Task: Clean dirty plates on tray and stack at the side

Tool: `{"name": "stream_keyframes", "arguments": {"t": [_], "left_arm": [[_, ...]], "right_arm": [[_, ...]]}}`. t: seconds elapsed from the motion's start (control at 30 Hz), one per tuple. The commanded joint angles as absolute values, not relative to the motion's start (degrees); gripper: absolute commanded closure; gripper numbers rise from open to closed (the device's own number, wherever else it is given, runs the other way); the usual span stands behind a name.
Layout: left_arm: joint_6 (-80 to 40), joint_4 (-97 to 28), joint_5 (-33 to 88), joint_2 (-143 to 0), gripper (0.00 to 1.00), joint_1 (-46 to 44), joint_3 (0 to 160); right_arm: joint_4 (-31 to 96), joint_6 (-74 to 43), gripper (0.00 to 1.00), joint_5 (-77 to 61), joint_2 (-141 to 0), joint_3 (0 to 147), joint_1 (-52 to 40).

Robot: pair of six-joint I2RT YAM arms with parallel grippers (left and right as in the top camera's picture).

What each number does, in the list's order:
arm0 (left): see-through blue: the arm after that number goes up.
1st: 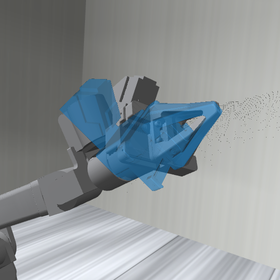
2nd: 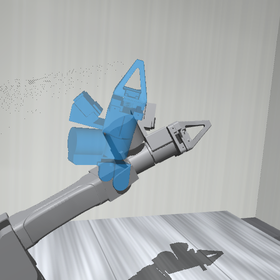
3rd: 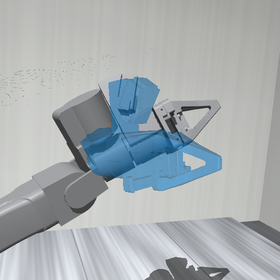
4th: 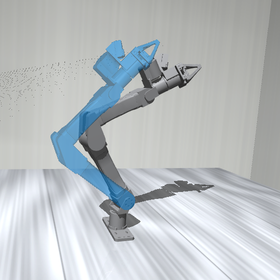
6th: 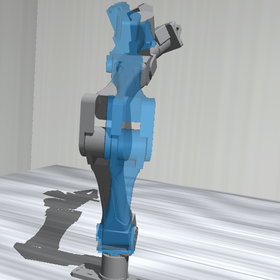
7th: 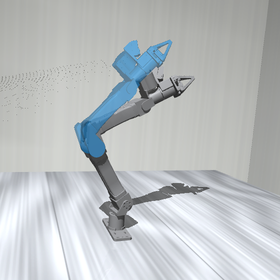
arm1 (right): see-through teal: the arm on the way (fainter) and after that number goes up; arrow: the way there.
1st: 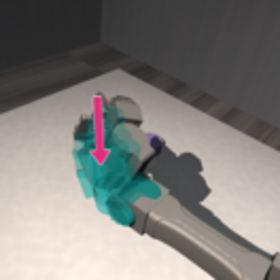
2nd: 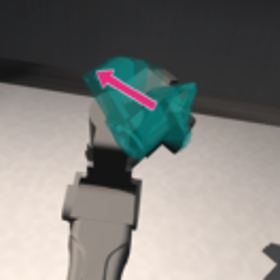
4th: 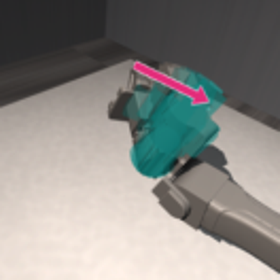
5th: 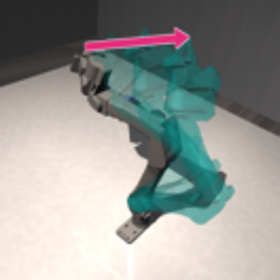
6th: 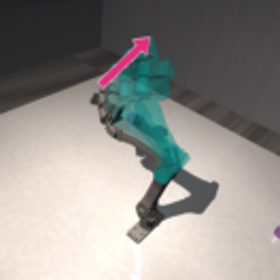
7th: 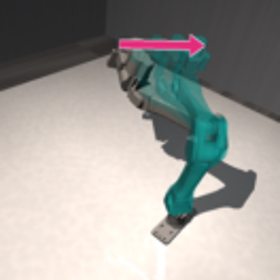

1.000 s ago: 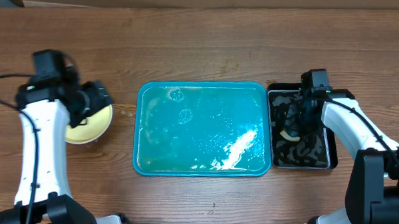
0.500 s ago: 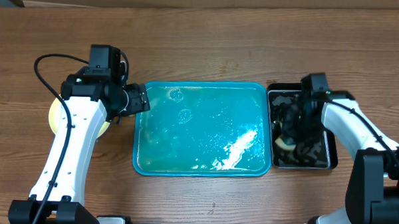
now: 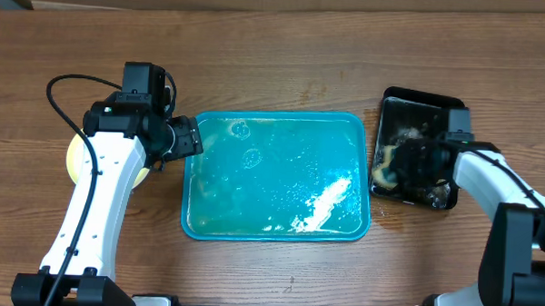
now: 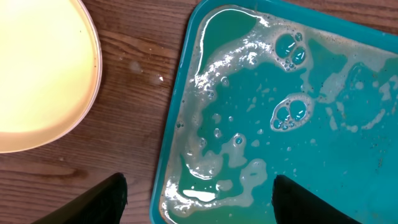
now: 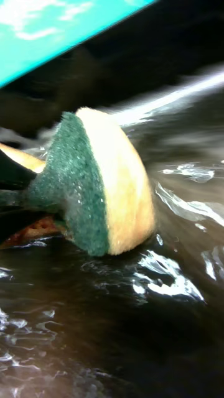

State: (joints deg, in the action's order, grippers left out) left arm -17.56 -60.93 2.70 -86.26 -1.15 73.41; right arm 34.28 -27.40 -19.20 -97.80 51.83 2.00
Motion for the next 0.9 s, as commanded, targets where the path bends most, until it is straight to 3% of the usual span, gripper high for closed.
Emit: {"name": "stream_keyframes", "arguments": {"t": [0.0, 0.17, 0.33, 0.53, 0.67, 0.87], "left_arm": [[-16.51, -61.10, 1.91, -85.71, 0.25, -1.30, 74.35], [-16.49, -61.08, 1.91, -85.71, 0.25, -1.30, 74.35], [-16.49, -61.08, 1.91, -85.71, 0.25, -1.30, 74.35], [-16.47, -61.08, 1.91, -85.73, 0.25, -1.30, 74.35], [-16.49, -61.06, 1.91, -85.71, 0.25, -1.30, 74.35], [-16.49, -61.08, 1.91, -85.71, 0.26, -1.30, 74.35]], "right_arm": [[39.35, -26.33, 0.96, -19.25, -98.37, 51.05, -2.28], [50.74, -28.16, 0.96, -1.13, -98.37, 51.05, -5.23], [52.29, -30.20, 0.96, 5.80, -98.37, 51.11, -1.63], [48.42, -29.28, 0.96, 3.60, -98.37, 53.39, 3.46], [47.68, -19.68, 0.96, -3.81, -98.37, 57.43, 2.92], [46.33, -18.79, 0.96, -7.07, -98.37, 60.29, 1.74]]}}
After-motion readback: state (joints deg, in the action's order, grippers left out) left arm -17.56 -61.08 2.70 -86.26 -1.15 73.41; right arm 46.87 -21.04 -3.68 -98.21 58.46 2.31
